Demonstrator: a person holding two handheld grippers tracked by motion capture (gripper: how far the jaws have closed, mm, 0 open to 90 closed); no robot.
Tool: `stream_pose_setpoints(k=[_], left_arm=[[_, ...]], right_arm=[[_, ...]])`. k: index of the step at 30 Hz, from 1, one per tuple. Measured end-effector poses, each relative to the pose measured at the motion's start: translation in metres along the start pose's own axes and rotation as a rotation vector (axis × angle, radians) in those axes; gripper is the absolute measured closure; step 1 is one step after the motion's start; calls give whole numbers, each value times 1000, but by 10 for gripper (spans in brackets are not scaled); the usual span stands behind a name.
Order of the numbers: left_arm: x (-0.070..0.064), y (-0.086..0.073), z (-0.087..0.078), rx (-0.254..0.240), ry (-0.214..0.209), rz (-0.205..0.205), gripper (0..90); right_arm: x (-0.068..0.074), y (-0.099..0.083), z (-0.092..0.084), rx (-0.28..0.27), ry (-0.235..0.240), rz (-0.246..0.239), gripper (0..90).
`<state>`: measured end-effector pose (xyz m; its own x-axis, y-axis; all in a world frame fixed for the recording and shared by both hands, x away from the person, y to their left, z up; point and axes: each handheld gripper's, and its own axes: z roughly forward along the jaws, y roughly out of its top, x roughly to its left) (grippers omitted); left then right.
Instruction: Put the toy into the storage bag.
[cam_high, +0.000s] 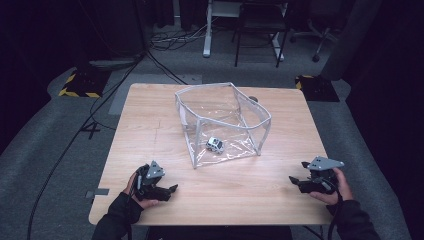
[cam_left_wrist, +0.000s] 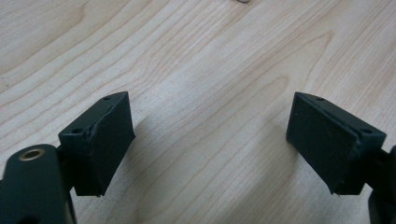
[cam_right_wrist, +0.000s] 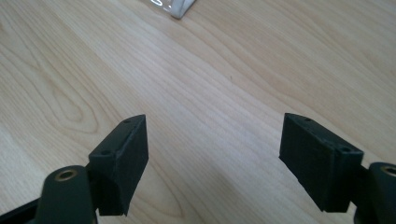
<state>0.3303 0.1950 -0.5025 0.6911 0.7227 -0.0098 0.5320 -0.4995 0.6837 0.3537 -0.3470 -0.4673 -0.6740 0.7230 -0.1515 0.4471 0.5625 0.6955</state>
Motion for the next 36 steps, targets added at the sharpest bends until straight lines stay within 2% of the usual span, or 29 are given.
stream_pose_setpoints(k=[20,24,30,33,36], left_arm=[[0,0,0,0,0,0,152],[0,0,0,-1,-1,0,151],[0,0,0,0,0,1,151],[0,0,0,0,0,1,151],[0,0,0,1,0,-1,150]], right_arm=[[-4,-31,-10,-7,8,68,232],[-3,-38,-10,-6,9,103,225],[-4,-49,-8,12,17,129,215],[-6,-55,-9,-11,31,168,214],[-6,-63,-11,-53,18,185,214]])
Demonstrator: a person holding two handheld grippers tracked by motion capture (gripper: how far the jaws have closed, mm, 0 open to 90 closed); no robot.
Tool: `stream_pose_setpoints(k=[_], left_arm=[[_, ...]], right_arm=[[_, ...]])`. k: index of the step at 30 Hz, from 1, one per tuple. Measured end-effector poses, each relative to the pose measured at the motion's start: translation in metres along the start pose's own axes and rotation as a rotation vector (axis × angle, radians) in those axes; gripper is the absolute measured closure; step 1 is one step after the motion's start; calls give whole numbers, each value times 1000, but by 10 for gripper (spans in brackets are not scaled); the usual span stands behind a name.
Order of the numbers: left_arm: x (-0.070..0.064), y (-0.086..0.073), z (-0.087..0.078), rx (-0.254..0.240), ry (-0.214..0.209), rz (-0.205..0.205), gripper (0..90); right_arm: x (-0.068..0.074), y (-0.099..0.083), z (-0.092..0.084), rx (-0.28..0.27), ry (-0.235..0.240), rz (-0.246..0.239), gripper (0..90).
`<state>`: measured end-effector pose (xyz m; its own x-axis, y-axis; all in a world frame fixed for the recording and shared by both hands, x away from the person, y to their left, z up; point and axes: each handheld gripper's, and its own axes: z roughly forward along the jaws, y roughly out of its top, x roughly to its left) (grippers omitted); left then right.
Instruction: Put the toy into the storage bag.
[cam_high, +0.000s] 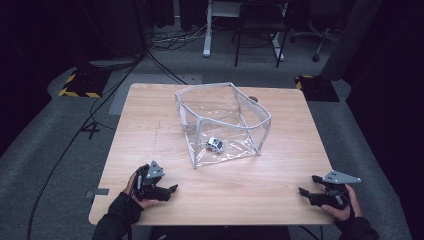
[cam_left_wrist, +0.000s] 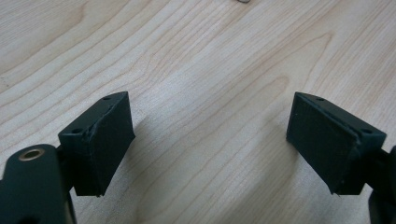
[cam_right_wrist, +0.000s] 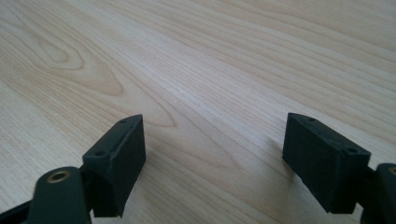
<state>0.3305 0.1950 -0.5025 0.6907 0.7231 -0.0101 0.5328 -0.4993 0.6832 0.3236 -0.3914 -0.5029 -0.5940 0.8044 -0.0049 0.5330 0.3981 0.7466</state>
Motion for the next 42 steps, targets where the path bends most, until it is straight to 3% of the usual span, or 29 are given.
stream_pose_setpoints(k=[4,42], left_arm=[[0,0,0,5,-4,-11,150],[0,1,1,8,-3,-14,149]], right_arm=[[-1,-3,-3,-4,-18,21,214],[-3,-3,-3,0,-27,17,210]])
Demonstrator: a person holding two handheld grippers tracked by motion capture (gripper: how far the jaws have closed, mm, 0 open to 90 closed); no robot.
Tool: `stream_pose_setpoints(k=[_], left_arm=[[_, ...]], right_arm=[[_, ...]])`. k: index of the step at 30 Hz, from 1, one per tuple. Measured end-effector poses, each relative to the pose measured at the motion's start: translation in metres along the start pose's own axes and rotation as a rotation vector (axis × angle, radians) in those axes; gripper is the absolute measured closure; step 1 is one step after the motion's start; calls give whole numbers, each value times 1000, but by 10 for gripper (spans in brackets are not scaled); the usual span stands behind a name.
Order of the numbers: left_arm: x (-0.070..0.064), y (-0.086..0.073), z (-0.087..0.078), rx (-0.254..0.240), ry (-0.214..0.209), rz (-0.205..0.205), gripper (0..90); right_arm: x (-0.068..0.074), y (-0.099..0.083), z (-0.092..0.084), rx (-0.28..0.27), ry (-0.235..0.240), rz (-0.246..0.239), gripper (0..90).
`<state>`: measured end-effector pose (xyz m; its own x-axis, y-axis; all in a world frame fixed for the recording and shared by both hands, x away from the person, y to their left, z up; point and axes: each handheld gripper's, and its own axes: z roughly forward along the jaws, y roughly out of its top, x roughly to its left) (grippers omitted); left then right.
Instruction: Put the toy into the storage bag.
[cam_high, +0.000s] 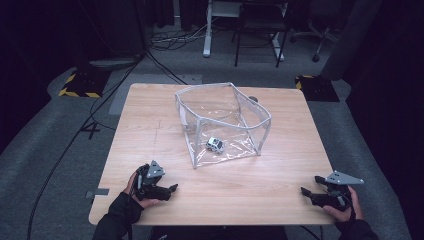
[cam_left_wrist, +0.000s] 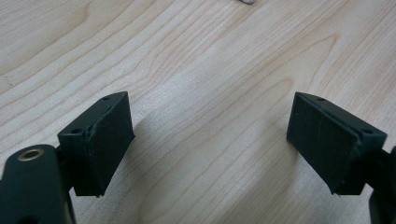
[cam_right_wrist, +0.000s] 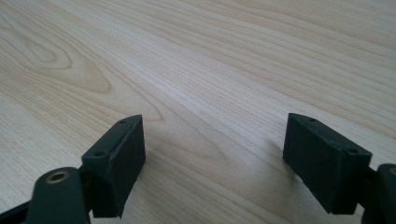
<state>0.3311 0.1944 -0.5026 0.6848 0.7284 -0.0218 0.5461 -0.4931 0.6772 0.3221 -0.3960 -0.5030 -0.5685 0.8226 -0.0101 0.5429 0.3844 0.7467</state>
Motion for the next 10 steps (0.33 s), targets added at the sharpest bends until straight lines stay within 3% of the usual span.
stream_pose_setpoints(k=[10], left_arm=[[0,0,1,-6,0,-3,148]], right_arm=[[0,0,0,-1,0,5,210]])
